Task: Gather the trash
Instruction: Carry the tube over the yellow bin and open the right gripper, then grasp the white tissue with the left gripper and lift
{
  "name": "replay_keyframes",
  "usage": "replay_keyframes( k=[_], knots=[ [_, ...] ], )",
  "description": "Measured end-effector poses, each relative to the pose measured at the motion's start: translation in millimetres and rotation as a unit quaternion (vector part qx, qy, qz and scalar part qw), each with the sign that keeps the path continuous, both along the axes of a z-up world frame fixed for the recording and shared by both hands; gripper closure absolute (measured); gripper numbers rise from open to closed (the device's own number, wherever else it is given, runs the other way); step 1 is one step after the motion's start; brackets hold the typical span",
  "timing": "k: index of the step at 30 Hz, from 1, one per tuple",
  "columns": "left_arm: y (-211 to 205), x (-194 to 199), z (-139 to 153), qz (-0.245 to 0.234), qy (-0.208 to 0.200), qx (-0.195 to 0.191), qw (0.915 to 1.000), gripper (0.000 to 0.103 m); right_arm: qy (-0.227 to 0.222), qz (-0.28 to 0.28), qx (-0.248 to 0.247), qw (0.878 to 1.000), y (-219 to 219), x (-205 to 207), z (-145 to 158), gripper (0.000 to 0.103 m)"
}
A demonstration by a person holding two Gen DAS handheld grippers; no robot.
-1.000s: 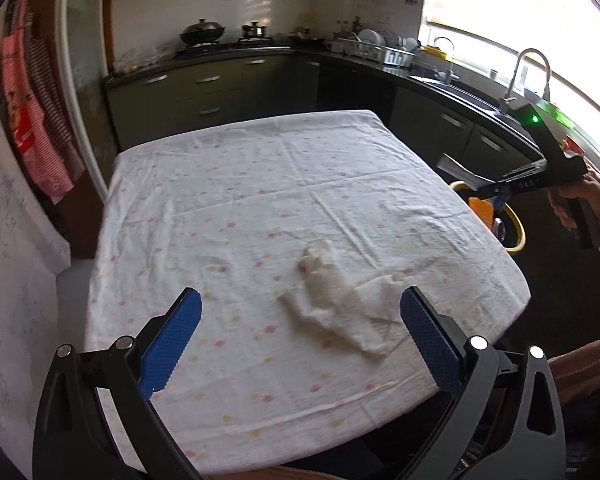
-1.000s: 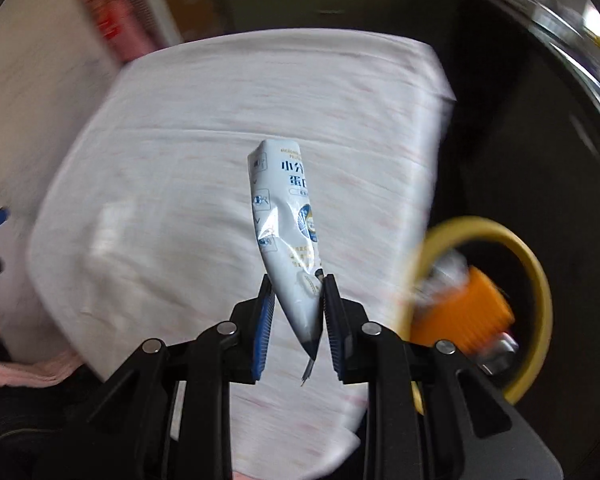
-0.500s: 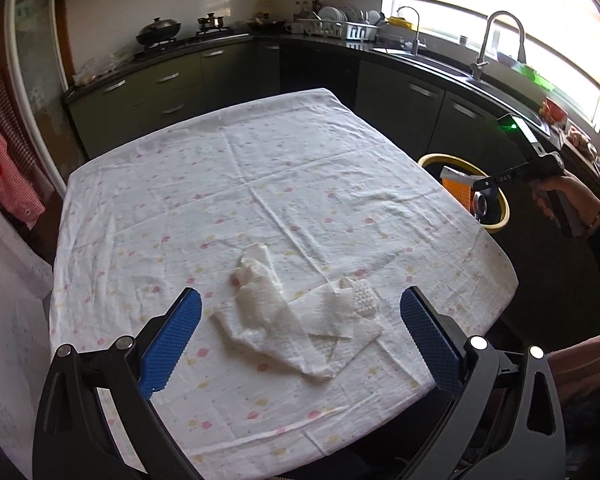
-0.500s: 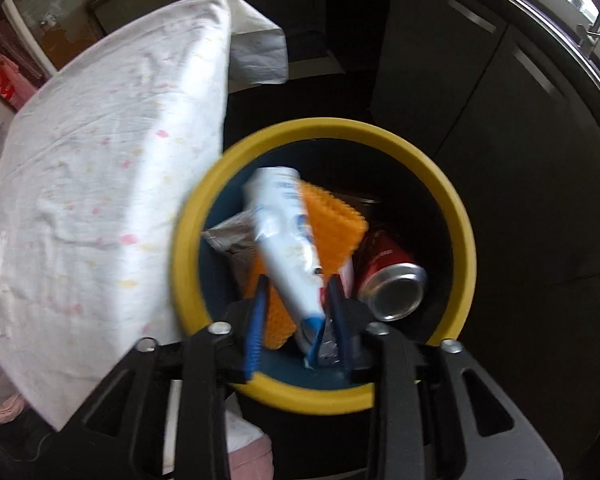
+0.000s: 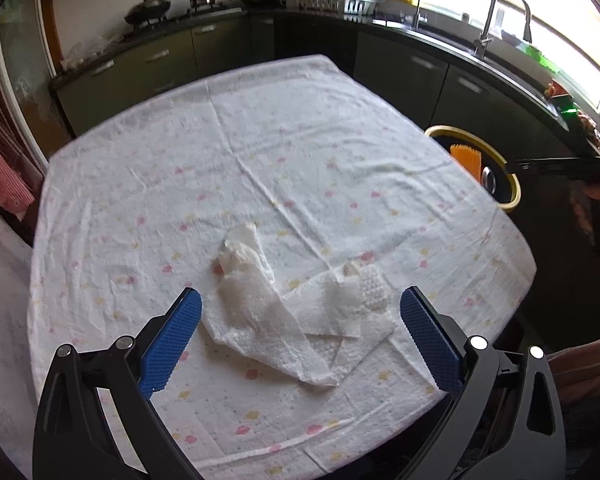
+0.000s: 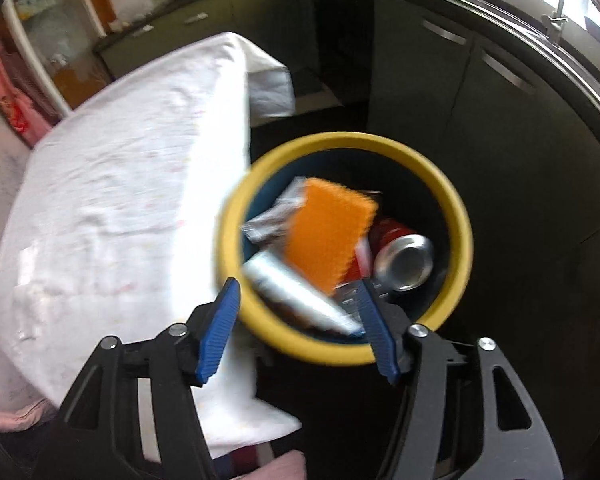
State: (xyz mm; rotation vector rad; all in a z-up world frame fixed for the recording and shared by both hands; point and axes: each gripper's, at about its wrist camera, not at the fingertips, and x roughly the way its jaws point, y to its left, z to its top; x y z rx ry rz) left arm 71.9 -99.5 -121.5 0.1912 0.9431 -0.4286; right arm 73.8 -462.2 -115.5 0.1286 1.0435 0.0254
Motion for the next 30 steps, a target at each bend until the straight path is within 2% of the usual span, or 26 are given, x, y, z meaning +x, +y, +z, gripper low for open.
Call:
replay_keyframes(
  k=[3,7,11,25,30],
  knots=[
    [-1,11,-17,0.002,0.012,0.015,0.9998,0.005,-0.008,0.018,0.011,1.000,18,-9,4,0.045],
    [-2,22,-36,-0.003,0.033,0.015,0.9993,0.005,-0.012,0.037,0.019,0.999,35,-14,7,0.043],
    [-6,27,-48,-0.004,0.034,0.031,0.9989,0.005,-0.010,0.047,0.024,0.999,43,-9,5,0.042],
    [-13,29,-57,-0.017,0.034,0.038,0.9986,0.006,-0.006,0.056,0.033,0.998,53,-7,1,0.039],
    [-16,25,-55,-0.029,0.029,0.036,0.9985,0.016,-0.004,0.059,0.037,0.998,55,-8,-1,0.039]
  ],
)
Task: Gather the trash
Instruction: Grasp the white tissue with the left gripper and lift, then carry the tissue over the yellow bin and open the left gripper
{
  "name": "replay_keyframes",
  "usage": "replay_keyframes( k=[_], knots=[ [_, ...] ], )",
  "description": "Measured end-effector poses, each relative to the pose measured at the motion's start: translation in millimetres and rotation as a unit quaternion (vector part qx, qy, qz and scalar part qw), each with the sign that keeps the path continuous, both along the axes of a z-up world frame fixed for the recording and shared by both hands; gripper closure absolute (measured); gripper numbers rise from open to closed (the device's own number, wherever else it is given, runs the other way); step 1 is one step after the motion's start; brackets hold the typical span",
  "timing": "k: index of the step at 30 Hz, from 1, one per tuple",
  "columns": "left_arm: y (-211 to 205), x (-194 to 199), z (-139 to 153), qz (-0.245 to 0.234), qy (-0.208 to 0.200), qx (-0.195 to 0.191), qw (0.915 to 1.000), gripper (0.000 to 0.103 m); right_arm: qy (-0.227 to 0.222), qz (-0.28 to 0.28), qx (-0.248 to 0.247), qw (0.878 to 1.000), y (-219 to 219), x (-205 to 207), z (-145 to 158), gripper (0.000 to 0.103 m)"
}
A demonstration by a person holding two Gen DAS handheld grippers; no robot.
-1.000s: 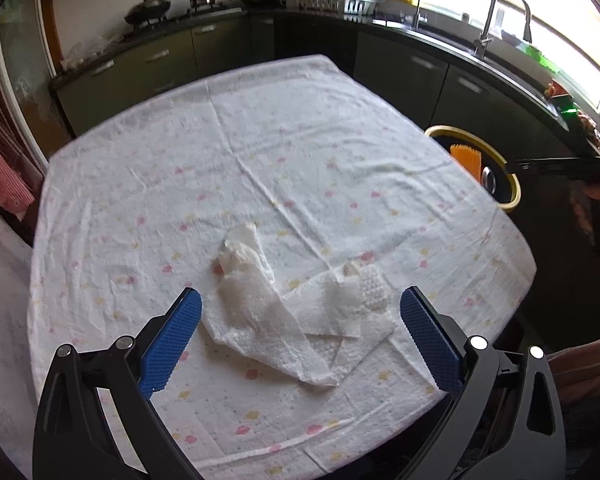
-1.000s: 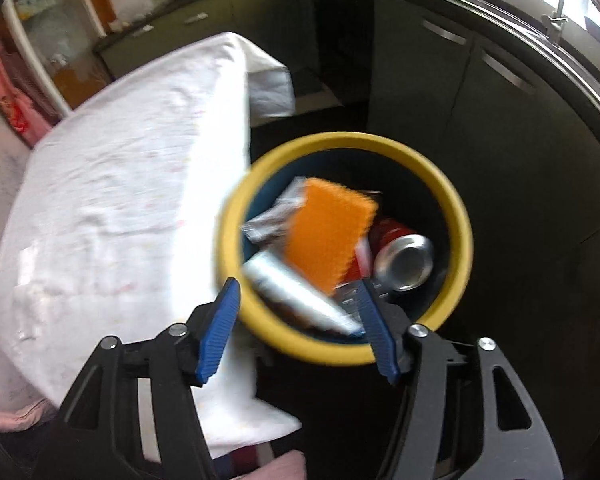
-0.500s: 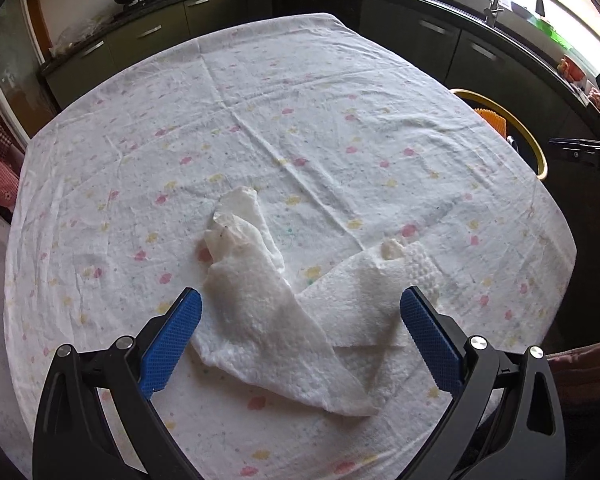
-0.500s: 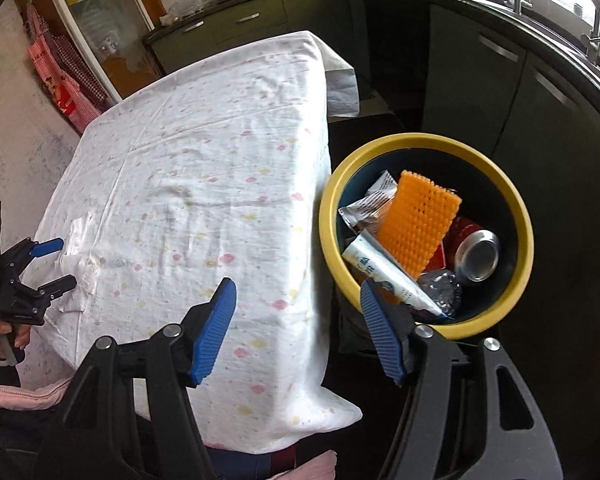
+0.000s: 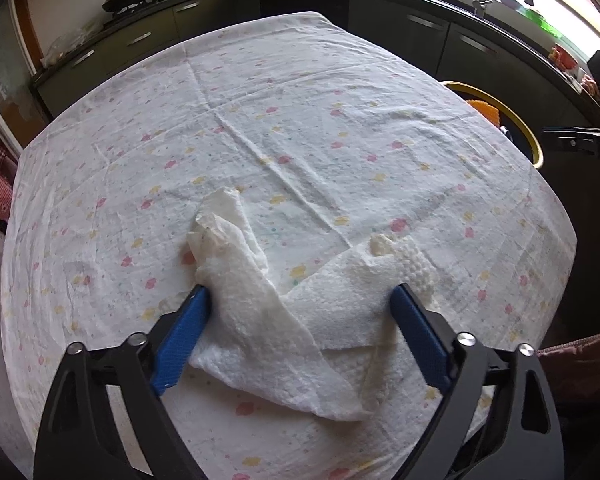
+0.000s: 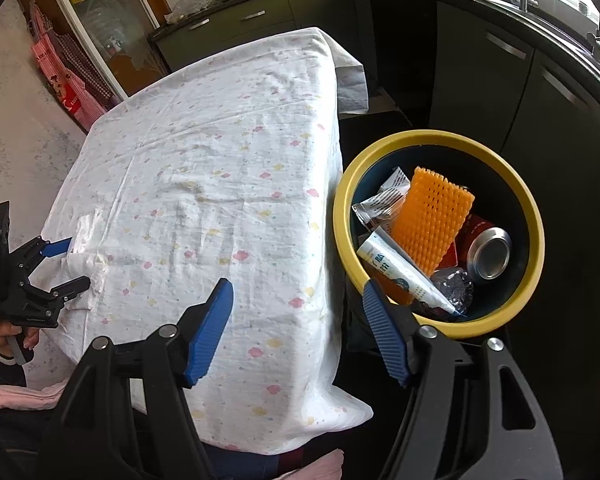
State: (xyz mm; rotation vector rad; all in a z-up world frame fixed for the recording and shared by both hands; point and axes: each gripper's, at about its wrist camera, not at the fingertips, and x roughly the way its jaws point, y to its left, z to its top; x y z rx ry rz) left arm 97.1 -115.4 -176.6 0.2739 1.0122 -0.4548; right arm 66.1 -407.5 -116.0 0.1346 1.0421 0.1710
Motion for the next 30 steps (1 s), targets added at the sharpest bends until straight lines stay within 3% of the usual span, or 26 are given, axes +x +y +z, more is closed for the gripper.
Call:
replay_keyframes(
  k=[4,7,10,12,17,22,30],
  knots=[
    [-1,-4,2,-0.006,-0.005,-0.004,1.0000,0.025,-0.002,0.005,0.004,1.000,4,-2,0,0.039],
    [-3,-6,5,-0.013,-0.005,-0.008,0.9999,0.038,-0.004,0.010,0.007,1.000,6,-4,1,0.039],
    [-4,-7,8,-0.017,-0.002,-0.011,0.9998,0.057,-0.007,0.013,0.011,1.000,8,-5,1,0.038],
    [-5,-9,10,-0.020,0.002,-0.019,0.9996,0.078,-0.008,0.014,0.013,1.000,8,-7,1,0.038],
    [-13,-19,23,-0.033,-0.013,-0.021,0.9992,0.085,-0.012,0.010,0.014,1.000,5,-11,2,0.038],
    [-24,-30,61,-0.055,-0.042,-0.027,0.9972,0.085,-0.020,-0.005,0.014,1.000,-3,-20,5,0.038],
    [-98,-38,116,-0.161,-0.057,-0.031,0.9848,0.085,-0.035,-0.075,0.012,0.996,-33,-56,2,0.036]
  ],
)
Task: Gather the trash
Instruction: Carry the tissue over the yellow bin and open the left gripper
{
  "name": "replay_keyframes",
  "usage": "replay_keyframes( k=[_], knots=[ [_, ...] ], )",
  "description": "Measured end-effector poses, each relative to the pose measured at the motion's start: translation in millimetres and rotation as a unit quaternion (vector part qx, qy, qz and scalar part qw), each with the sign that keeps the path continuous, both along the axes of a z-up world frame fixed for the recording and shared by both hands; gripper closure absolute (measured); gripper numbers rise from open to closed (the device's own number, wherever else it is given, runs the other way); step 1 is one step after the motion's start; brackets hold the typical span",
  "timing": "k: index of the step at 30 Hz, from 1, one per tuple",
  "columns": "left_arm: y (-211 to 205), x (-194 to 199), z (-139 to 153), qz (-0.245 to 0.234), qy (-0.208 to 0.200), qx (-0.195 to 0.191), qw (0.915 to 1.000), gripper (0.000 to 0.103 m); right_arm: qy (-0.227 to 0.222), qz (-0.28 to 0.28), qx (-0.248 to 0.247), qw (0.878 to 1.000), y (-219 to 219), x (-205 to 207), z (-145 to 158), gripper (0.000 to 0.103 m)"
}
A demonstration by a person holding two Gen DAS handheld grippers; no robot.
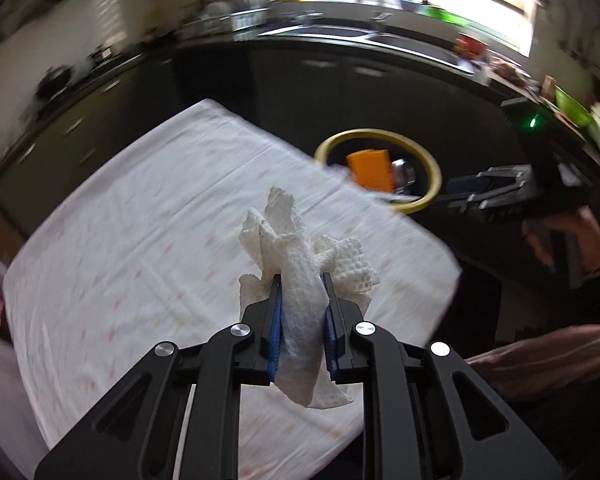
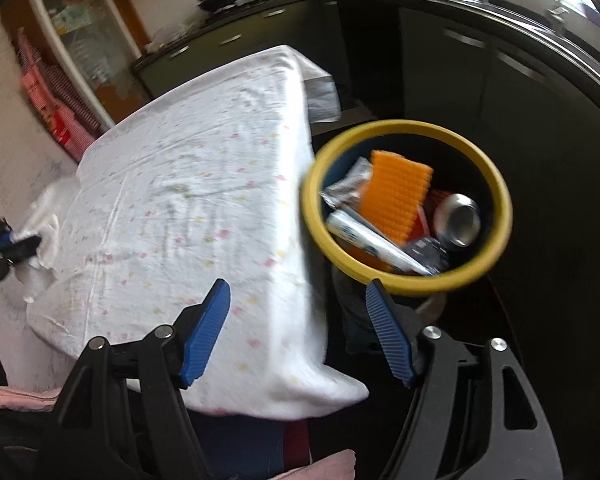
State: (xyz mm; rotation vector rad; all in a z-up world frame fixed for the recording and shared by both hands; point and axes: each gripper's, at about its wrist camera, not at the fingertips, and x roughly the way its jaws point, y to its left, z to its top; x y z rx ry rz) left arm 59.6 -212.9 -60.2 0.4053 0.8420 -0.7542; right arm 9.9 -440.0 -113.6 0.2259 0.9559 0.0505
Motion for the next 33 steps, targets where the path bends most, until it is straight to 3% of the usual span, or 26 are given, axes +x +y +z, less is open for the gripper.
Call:
replay_keyframes(
  k=[5,12,16,25,28,29,30,33],
  knots=[
    [-80,20,11,-0.065,0.004,0.000,0.9979,0.085,-0.010,-0.046,-0.006,0.999,-26,-24,-1,0.032],
    [-209,69,-15,-0.111,0.074,0.003,0.9911,0.085,-0.013,-0.084,0.023,0.996,-64,-40,-12,0.031],
    [-276,102,-51,-0.094,0.113,0.025,0.9889,0.085,-0.007,-0.097,0.032,0.995,-81,-45,-21,0.031],
    [-349,143,-108,-0.028,0.112,0.076,0.9904,0.082,-0.003,-0.111,0.049,0.993,-103,-54,-29,0.028],
    [-356,153,-123,-0.004,0.116,0.101,0.9881,0.055,-0.004,-0.112,0.050,0.992,-104,-51,-31,0.027],
    [-356,154,-124,0.003,0.112,0.104,0.9883,0.038,-0.005,-0.111,0.051,0.993,-104,-51,-30,0.027],
    [-356,154,-123,0.005,0.107,0.103,0.9889,0.030,-0.006,-0.110,0.051,0.993,-104,-51,-29,0.027],
    [-349,155,-113,0.016,0.084,0.090,0.9923,0.024,-0.010,-0.115,0.040,0.993,-102,-53,-25,0.026]
  ],
)
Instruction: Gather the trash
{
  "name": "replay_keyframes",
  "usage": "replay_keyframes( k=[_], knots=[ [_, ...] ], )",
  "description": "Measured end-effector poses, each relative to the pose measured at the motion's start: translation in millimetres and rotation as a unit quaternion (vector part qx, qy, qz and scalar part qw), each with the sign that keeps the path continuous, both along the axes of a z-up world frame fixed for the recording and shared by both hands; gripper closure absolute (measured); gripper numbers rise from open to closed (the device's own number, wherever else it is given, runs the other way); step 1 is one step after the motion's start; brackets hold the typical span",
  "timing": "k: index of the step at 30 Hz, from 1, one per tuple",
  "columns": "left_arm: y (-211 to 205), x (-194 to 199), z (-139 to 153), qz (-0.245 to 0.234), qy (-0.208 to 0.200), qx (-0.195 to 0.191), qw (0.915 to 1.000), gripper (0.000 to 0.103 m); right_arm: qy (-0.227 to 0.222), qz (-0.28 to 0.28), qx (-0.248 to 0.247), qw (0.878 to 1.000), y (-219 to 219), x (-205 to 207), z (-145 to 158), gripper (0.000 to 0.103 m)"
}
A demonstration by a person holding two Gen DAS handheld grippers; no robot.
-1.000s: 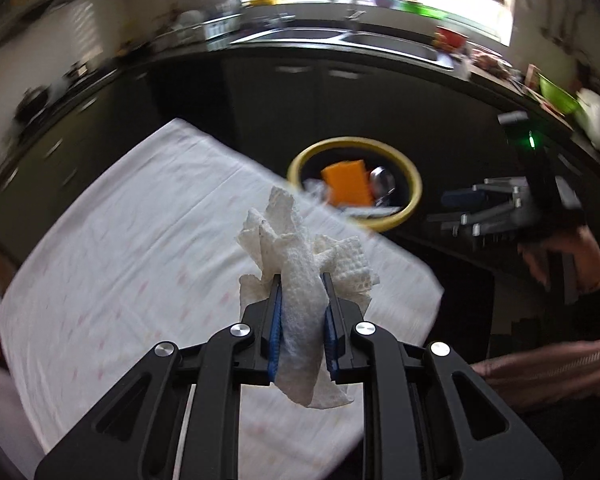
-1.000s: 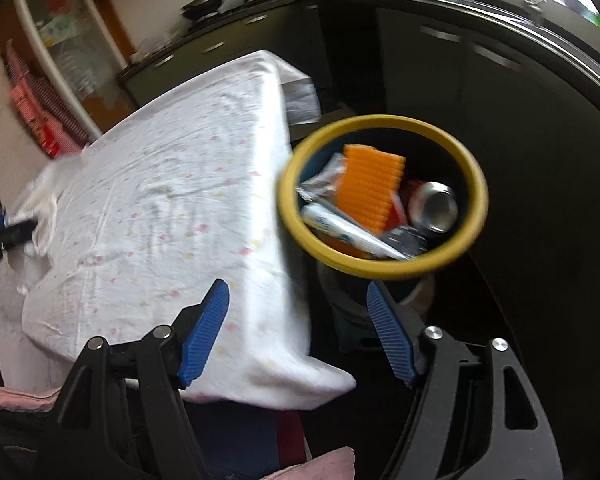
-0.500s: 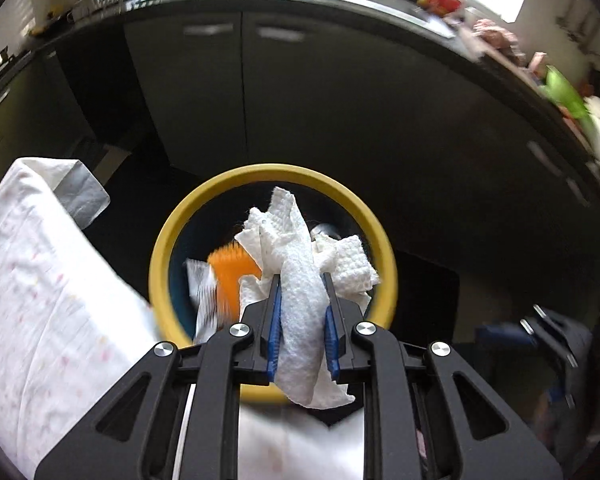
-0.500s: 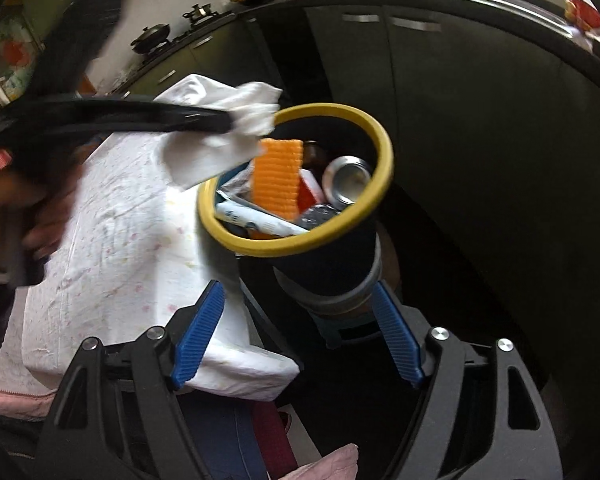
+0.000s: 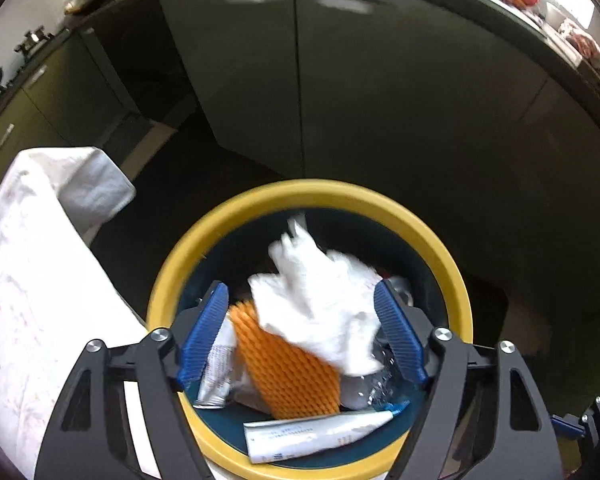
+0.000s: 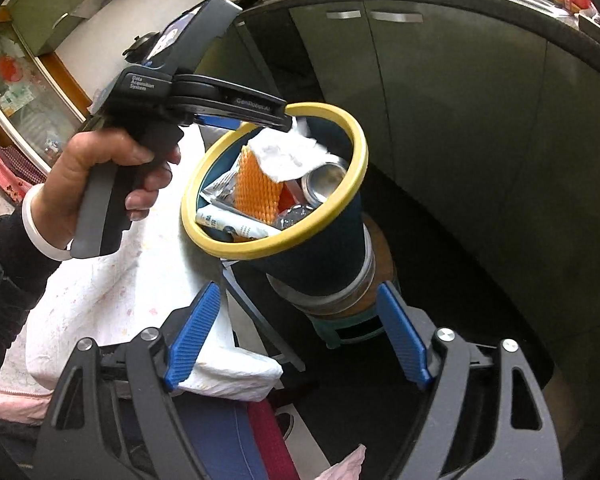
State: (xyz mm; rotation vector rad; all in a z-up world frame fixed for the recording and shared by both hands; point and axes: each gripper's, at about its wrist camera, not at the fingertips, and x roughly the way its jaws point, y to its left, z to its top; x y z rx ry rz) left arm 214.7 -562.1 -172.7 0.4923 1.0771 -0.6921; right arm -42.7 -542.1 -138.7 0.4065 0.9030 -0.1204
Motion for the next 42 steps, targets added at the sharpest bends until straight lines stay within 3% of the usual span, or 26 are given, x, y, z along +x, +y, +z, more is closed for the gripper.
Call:
replay_keyframes(
  k=[6,9,12,18,23,26,31,35,42],
  knots=[
    [39,-6,30,0.025,-0.014,-0.049,0.9984,0.018,0.004,0.009,-0.020,1.000,14,2,8,0.023],
    [70,-23,49,0.033,-0.040,-0.071,0.9961,0.015,0.006,0.017,-0.033,0.999,25,2,11,0.022],
    [121,-42,72,0.049,-0.092,-0.097,0.9898,0.013,0.005,0.020,-0.038,0.999,32,2,13,0.019],
    [252,-98,115,0.120,-0.187,-0.130,0.9662,0.005,-0.009,0.031,-0.046,0.998,52,3,22,0.017],
    [354,-138,130,0.203,-0.209,-0.138,0.9465,0.005,-0.028,0.050,-0.063,0.996,83,7,35,0.007],
    [413,-163,133,0.255,-0.227,-0.133,0.9304,0.005,-0.040,0.066,-0.076,0.994,107,8,45,0.007],
    [479,-205,137,0.302,-0.243,-0.127,0.9129,0.005,-0.078,0.095,-0.121,0.985,156,7,71,0.007],
    [517,-233,140,0.325,-0.244,-0.134,0.9035,0.005,-0.110,0.107,-0.149,0.977,189,2,99,0.007],
    [550,-271,146,0.336,-0.271,-0.154,0.8888,0.005,-0.155,0.112,-0.183,0.964,223,-20,140,0.007]
  ],
)
